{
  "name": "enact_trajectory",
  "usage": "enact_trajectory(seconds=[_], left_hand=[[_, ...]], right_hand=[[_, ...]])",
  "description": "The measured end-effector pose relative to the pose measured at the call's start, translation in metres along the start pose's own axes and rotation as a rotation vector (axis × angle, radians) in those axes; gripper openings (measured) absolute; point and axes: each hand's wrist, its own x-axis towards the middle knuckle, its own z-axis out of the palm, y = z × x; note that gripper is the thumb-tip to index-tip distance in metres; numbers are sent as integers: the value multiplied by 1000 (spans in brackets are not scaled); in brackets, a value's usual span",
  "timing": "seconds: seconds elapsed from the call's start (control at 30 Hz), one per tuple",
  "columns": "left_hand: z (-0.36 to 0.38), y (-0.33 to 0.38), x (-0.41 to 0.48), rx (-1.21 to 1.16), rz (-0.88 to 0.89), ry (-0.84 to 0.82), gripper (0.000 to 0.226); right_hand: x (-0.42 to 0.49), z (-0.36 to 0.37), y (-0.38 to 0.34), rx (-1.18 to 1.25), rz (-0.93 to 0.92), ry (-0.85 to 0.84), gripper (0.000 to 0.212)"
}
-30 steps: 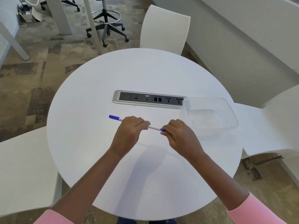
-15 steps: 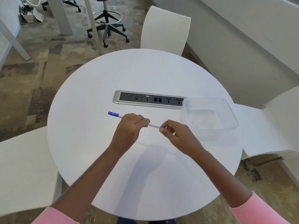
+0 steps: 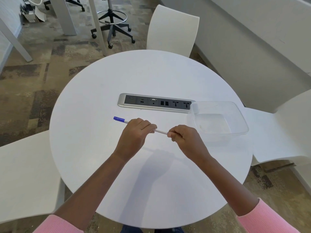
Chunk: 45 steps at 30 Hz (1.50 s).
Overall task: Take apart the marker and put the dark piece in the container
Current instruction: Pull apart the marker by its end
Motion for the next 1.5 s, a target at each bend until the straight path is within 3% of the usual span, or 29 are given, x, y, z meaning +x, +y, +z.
enact_trajectory(seconds=[0.1,0.2,0.4,0.6,0.73,0.87,1.03,1.3,1.5], left_hand=[[2,-1,-1,1,10,-11,21],[1,1,-3,-8,11,-12,22],[1,-1,-8,-8,-12,-26,22],[1,1,-10,-23,-17,-34,23],[-2,3,-7,-27,-23,-26,24],[-1,4,-5,-26,-11,-28,24],[-1,-2,-9,-8,-43,-10,22],[0,-5,-17,4,-42,-22,21],[2,-6,-22,-9,-27,-12,14]], right_hand=[[5,-5,0,278,191,-144,32],[4,-6,1,409,261,-221,34],[-10,11,11,24,-1,43,2],[-12,15,13,-217,-234,165,16],[-11,12,6,-87,-133,99,32],[-10,8,6,97,20,3,29],[-6,0,10,491,266,-137,43],[-8,-3,17,438,275,-233,40],[-9,1,18,544,273,-186,15]])
